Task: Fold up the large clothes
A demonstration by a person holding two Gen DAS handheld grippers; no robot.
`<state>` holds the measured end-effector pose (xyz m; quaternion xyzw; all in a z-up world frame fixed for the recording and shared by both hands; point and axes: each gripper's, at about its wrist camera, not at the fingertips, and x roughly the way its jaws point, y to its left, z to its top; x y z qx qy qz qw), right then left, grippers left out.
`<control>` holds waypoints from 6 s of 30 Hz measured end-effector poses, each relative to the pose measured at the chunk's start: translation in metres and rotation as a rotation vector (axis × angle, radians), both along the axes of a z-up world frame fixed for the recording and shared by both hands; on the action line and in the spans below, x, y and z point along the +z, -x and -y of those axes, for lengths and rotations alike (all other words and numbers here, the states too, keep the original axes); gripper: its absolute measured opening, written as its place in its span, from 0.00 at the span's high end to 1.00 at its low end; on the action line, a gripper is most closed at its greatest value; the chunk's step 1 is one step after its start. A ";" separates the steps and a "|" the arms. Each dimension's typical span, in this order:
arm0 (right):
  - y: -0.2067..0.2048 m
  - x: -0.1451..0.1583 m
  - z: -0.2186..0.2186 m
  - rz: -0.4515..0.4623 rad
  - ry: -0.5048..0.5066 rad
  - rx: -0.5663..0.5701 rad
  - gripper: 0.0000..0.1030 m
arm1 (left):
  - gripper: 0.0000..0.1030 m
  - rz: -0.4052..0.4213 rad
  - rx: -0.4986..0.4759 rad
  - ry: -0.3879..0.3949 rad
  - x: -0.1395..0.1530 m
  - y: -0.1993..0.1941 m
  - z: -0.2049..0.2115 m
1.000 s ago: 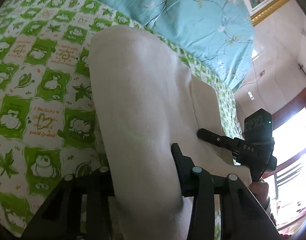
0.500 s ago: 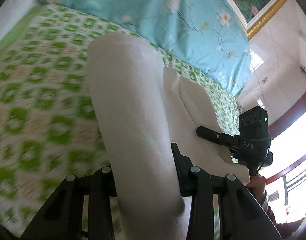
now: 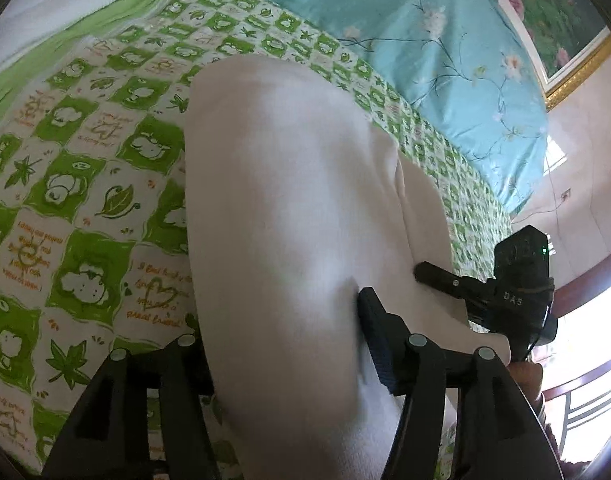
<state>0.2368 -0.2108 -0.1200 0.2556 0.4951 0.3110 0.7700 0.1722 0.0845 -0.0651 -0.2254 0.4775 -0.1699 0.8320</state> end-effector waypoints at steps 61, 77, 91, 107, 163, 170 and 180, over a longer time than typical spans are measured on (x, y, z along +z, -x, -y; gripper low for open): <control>0.041 0.074 0.033 0.210 0.055 -0.113 0.90 | 0.46 0.277 -0.120 -0.108 0.089 0.029 0.029; 0.021 -0.005 -0.006 0.052 0.107 -0.014 1.00 | 0.99 0.088 -0.103 -0.146 -0.008 -0.088 0.008; 0.042 0.021 0.008 0.090 0.104 -0.081 0.94 | 0.89 0.231 -0.182 -0.092 0.039 0.053 0.022; -0.029 0.012 -0.013 0.119 0.101 -0.124 1.00 | 0.91 0.229 -0.156 -0.021 -0.001 0.064 0.034; 0.070 0.002 -0.006 0.173 0.294 -0.049 1.00 | 0.38 0.102 -0.037 -0.208 0.001 0.065 0.024; 0.066 0.004 0.002 0.157 0.276 -0.058 1.00 | 0.35 0.087 -0.015 -0.178 -0.004 0.064 0.019; 0.078 0.012 0.010 0.139 0.263 -0.081 1.00 | 0.35 0.071 0.009 -0.143 0.013 0.079 0.004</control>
